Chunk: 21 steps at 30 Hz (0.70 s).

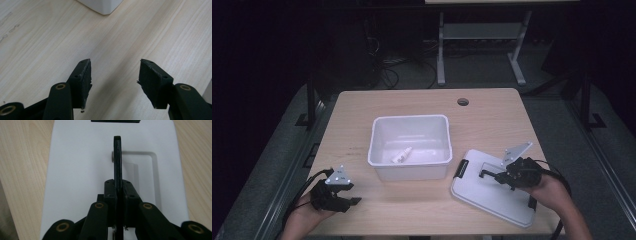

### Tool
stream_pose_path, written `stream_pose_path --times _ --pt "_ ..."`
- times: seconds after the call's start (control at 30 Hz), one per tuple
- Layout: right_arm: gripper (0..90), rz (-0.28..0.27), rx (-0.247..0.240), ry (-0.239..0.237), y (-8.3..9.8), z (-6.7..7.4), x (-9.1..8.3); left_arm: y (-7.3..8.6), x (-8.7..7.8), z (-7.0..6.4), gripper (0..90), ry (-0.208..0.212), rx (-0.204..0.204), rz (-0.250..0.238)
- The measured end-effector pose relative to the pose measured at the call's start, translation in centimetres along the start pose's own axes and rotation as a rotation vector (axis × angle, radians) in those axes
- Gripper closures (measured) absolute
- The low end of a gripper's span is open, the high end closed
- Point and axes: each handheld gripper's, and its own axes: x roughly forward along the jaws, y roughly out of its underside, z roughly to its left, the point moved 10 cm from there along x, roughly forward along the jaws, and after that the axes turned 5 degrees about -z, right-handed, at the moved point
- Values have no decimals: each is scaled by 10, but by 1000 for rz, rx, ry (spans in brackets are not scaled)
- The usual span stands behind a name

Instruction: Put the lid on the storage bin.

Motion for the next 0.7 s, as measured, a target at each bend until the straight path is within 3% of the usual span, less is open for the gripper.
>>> stream_pose_path --times 0.17,0.7 --pt "839 -3 7 -13 0 -2 0 3 6 -4 427 18 -9 -2" --pt "843 -13 -19 1 -3 -5 -10 7 0 -1 426 9 -17 -16"
